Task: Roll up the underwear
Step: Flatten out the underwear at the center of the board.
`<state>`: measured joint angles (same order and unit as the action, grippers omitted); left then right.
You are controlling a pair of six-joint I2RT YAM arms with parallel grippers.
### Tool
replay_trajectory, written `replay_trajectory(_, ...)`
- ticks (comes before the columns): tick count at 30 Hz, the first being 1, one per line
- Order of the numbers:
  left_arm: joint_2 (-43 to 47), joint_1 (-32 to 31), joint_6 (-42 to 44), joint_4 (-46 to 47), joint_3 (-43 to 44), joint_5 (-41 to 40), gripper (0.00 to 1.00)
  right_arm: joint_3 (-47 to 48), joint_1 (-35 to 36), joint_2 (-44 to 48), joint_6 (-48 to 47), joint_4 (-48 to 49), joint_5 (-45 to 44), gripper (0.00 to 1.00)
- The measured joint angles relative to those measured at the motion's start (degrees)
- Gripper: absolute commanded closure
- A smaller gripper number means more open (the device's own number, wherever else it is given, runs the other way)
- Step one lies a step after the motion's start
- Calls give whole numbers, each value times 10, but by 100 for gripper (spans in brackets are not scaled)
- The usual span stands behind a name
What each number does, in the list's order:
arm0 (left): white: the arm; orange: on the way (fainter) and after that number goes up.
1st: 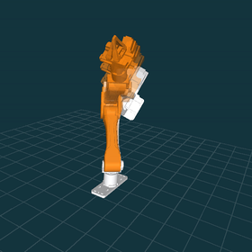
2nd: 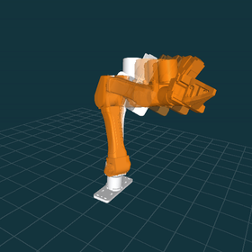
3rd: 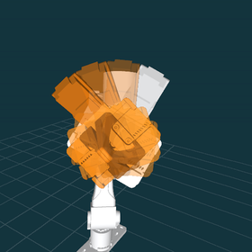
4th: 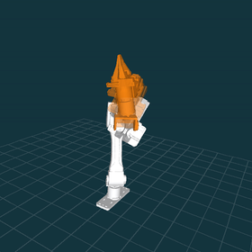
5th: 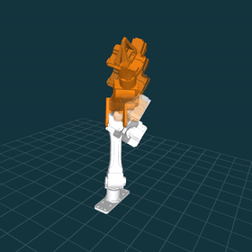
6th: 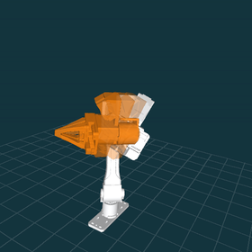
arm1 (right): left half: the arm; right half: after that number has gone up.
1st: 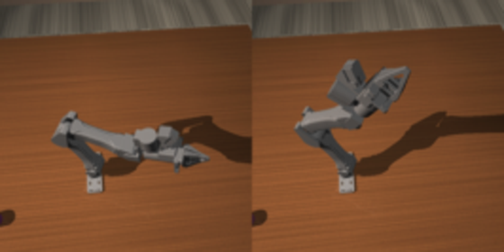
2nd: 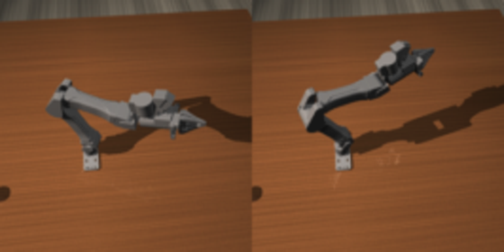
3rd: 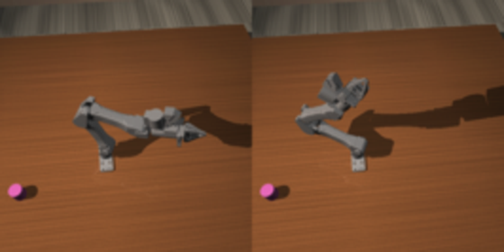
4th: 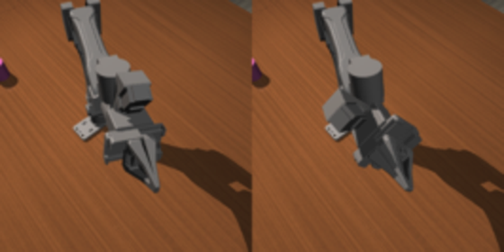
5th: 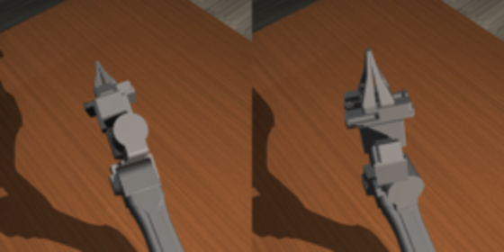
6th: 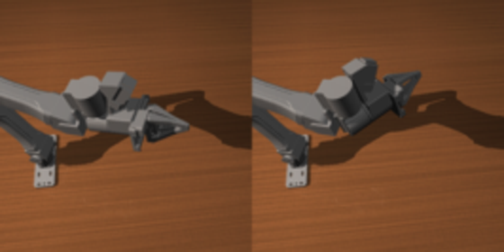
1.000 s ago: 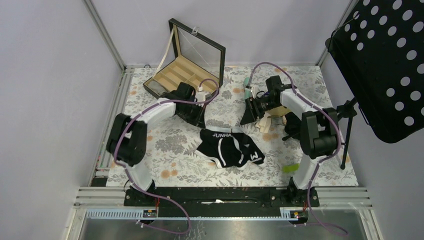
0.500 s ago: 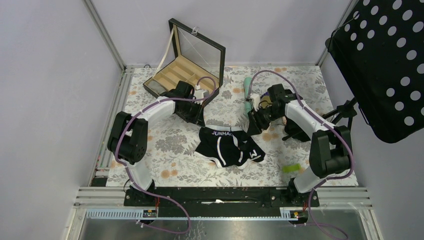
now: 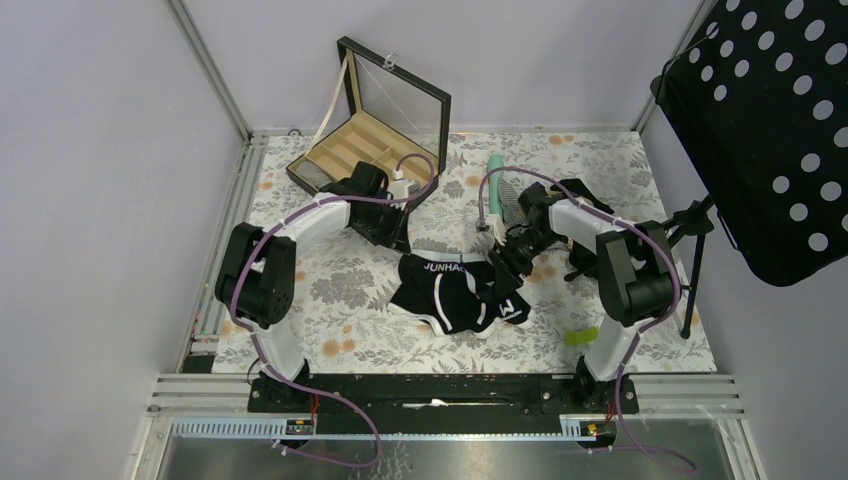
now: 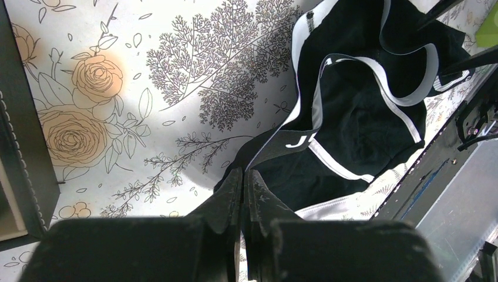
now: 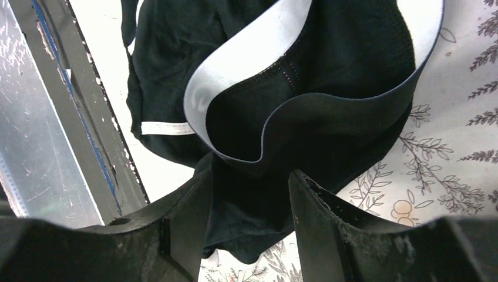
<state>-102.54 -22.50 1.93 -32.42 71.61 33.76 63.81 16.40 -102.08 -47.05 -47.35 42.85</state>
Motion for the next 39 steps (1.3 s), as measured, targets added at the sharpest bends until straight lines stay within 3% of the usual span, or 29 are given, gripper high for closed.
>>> replay_trajectory(11, -16, 0, 12, -1, 14, 4, 97, 35, 4, -42, -25, -2, -1, 53)
replay_trajectory(13, -16, 0, 13, 0, 15, 4, 97, 35, 8, -46, -28, -2, -1, 60)
replay_trajectory(17, -18, 0, 13, 0, 16, 5, 97, 35, 18, -49, -33, -2, 0, 84)
replay_trajectory(22, -24, 1, 20, -5, 19, 5, 98, 39, 25, -48, -33, -8, 0, 96)
replay_trajectory(31, -22, 35, 79, -55, 40, 14, 100, 107, 1, 51, -28, -51, -4, 100)
replay_trajectory(39, 53, 83, 129, -83, 60, 16, 100, 125, -19, 166, 40, 4, -52, 100)
